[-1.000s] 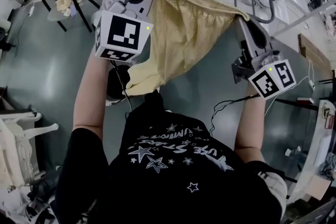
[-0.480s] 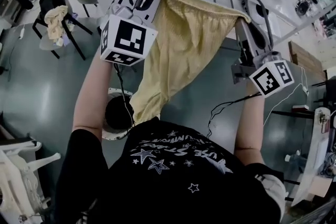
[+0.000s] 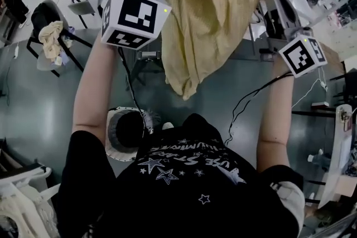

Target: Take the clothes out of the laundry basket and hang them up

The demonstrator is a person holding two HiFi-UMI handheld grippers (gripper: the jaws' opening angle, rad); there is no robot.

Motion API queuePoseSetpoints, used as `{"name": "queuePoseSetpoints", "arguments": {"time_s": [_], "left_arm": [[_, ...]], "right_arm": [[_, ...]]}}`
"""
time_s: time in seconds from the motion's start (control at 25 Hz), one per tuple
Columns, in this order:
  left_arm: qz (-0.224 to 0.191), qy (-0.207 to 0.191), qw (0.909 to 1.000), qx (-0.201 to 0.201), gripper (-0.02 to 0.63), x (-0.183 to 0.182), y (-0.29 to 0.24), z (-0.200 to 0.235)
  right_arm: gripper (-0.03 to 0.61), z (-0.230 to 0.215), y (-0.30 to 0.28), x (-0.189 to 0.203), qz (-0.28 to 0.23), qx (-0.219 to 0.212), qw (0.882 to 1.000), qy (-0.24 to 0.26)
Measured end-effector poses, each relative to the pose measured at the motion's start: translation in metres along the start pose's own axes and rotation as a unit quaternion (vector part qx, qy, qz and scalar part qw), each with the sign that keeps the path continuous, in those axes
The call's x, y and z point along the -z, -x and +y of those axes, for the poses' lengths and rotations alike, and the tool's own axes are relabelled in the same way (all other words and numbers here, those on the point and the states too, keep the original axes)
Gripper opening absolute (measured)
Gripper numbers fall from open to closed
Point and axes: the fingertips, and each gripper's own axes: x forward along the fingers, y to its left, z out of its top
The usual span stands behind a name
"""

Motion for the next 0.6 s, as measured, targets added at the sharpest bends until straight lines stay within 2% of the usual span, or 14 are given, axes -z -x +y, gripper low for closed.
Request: {"name": "queuePoseSetpoints", "arguments": {"time_s": [0.28, 0.44, 0.6], "left_arm": [[0.049, 0.011, 0.9987, -0.008, 0.052, 0.046, -0.045, 0.007], [0.083, -0.003, 0.9963, -0.020, 0.054, 0.073, -0.080, 0.022], [0.118, -0.006, 0.9924, -0.034, 0.054, 0.109, -0.120, 0.044]], "right_arm": [[0.032, -0.043, -0.042, 0.029, 0.025, -0.017, 1.000, -0.003], [0.032, -0.081, -0.084, 0.051, 0.021, -0.038, 0.999, -0.031], [0.032, -0.124, -0.132, 0.079, 0.037, -0.044, 0.997, -0.053]]}}
